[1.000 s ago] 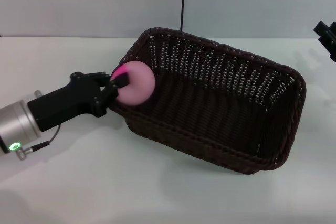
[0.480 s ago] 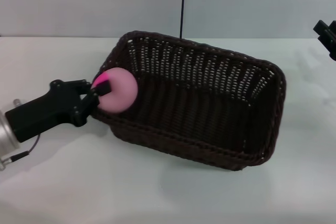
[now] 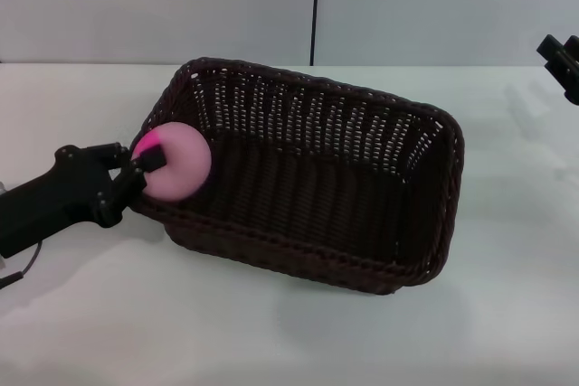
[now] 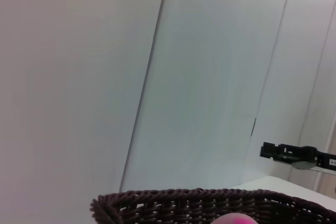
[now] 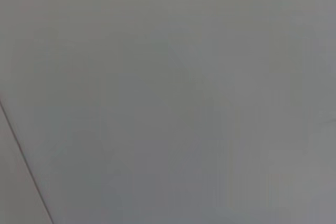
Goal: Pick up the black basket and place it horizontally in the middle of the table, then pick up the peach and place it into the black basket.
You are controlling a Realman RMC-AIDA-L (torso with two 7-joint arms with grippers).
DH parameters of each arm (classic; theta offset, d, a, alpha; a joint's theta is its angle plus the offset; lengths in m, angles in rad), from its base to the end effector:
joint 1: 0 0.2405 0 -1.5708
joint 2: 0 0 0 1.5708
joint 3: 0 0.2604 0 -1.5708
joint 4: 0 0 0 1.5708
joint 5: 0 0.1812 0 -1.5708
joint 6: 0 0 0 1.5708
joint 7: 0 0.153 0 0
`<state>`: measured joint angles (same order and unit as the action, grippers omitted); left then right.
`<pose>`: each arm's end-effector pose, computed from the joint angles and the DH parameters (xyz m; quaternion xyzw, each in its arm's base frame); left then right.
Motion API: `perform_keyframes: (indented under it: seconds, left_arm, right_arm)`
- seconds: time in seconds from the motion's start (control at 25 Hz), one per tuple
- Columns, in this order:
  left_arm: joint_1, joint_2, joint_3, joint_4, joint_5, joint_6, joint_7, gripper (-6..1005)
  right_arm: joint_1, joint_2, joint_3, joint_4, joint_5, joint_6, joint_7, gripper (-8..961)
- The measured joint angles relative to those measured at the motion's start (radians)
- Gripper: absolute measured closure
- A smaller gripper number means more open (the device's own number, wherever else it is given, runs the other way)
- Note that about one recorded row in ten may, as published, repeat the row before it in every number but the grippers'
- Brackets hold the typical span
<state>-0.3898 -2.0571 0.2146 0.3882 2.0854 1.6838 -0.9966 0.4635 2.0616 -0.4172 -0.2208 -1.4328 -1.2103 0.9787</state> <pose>-0.2964 0.2599 0.0035 -0.8717 -0.2330 -0.3545 0.2451 0.3153 0.3346 0.0180 -0.7287 0.3567 0.3846 0.4402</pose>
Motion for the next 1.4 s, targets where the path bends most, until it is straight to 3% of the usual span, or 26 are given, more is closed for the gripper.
perform_keyframes:
  seconds: [0.08,0.56,0.72,0.88,1.08,1.16,1.24,1.28,1.32,1.4]
  left_arm:
    - [0.0,-0.002,-0.001,-0.004,-0.01,-0.007,-0.001,954]
    - [0.003,-0.002,-0.001,-0.01,-0.033,-0.008,-0.002,510]
    - [0.02,-0.001,-0.001,-0.026,-0.112,0.014,0.003,364]
    - [0.03,-0.002,-0.001,-0.041,-0.166,0.016,0.011,288]
    - [0.076,-0.005,-0.012,-0.157,-0.389,0.01,0.153,193]
    - [0.1,-0.007,-0.062,-0.237,-0.495,0.008,0.253,155]
    - [0.107,-0.007,-0.092,-0.269,-0.521,0.007,0.291,155]
    - [0.121,-0.009,-0.163,-0.326,-0.555,0.004,0.375,155]
    - [0.121,-0.009,-0.163,-0.326,-0.555,0.004,0.375,155]
    - [0.132,-0.01,-0.243,-0.381,-0.57,0.0,0.468,156]
  right_arm:
    - [0.0,0.0,0.0,0.001,0.0,0.0,0.0,509]
    - [-0.004,0.003,-0.001,0.003,0.0,0.0,0.0,509]
    - [-0.004,0.003,-0.003,0.004,0.0,0.0,0.0,509]
    - [-0.006,0.005,-0.003,0.006,0.005,0.001,-0.009,509]
    - [-0.015,0.006,0.011,0.003,0.01,0.0,-0.012,509]
    - [-0.022,0.008,0.027,-0.002,0.011,-0.005,-0.013,509]
    - [-0.031,0.009,0.063,-0.004,0.012,-0.007,-0.017,509]
    - [-0.041,0.01,0.108,-0.005,0.012,-0.009,-0.023,509]
    - [-0.041,0.01,0.108,-0.005,0.012,-0.009,-0.023,509]
    - [-0.05,0.01,0.149,-0.006,0.012,-0.012,-0.025,509]
